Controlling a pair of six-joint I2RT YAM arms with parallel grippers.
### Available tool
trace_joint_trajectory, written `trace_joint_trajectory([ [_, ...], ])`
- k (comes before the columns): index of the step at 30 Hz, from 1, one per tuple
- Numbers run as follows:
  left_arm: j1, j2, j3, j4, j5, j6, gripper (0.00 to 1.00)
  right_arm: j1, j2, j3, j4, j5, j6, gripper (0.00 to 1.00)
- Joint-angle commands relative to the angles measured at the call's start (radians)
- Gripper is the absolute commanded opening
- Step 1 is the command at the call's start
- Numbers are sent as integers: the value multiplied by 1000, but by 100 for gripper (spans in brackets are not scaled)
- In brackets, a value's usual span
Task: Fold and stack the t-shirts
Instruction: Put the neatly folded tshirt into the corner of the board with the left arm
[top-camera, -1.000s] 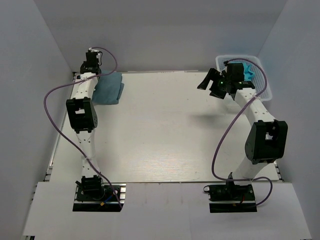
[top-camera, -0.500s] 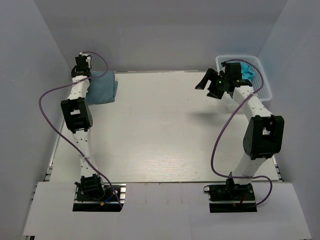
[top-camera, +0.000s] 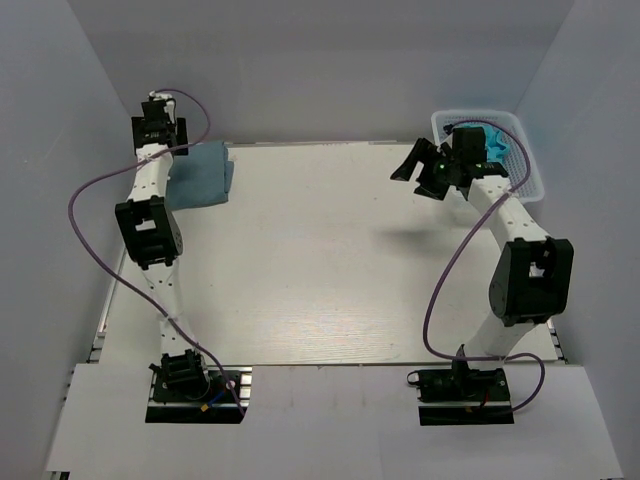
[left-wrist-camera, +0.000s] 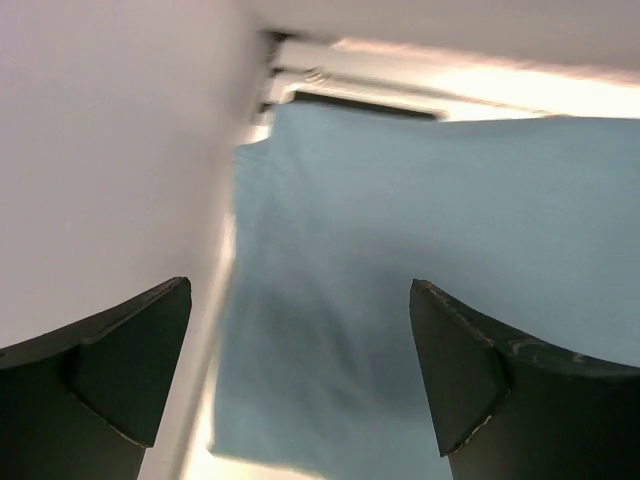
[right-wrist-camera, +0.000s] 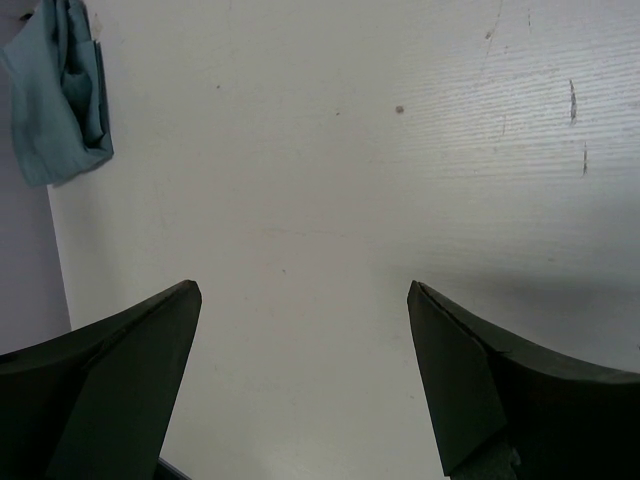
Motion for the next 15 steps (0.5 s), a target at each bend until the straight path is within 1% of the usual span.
trace_joint_trajectory([
  [1, -22, -239, 67, -127, 166, -173, 100, -2, -146, -40, 40, -18, -19, 90],
  [2, -22, -273, 55, -164, 225, -213, 100, -4, -160, -90, 43, -15, -24, 90],
  [3, -45, -309, -3, -192, 344, -283, 100, -4, -177, -109, 48, -7, -27, 90],
  [4, -60, -402, -60, -204, 389, -327, 100, -4, -236, -127, 53, 0, -25, 90],
  [5, -79, -458, -132, -191, 420, -374, 100, -2, -262, -203, 66, 14, -25, 90],
  [6, -126, -516, -313, -160, 478, -441, 100, -2, -282, -233, 74, 16, -32, 90],
  [7, -158, -576, -414, -121, 478, -474, 100, -4, -349, -315, 86, 22, -35, 90],
  [8, -193, -695, -510, -40, 449, -502, 100, -2, -373, -336, 92, 23, -36, 90],
  [9, -273, -750, -678, -4, 440, -547, 100, -4, -417, -379, 92, 49, -45, 90],
  [11, -359, -836, -801, 18, 431, -572, 100, -4, -483, -451, 88, 66, -50, 90],
  [12, -399, -912, -904, 29, 452, -572, 100, -4, -505, -477, 89, 65, -61, 90],
  [13, -457, -954, -959, 29, 452, -595, 100, -5, -567, -553, 88, 62, -62, 90],
  [14, -480, -1000, -1070, 48, 463, -608, 100, -4, -591, -581, 91, 57, -74, 90],
  [15, -496, -1102, -1126, 59, 463, -621, 100, -7, -629, -606, 94, 36, -78, 90],
])
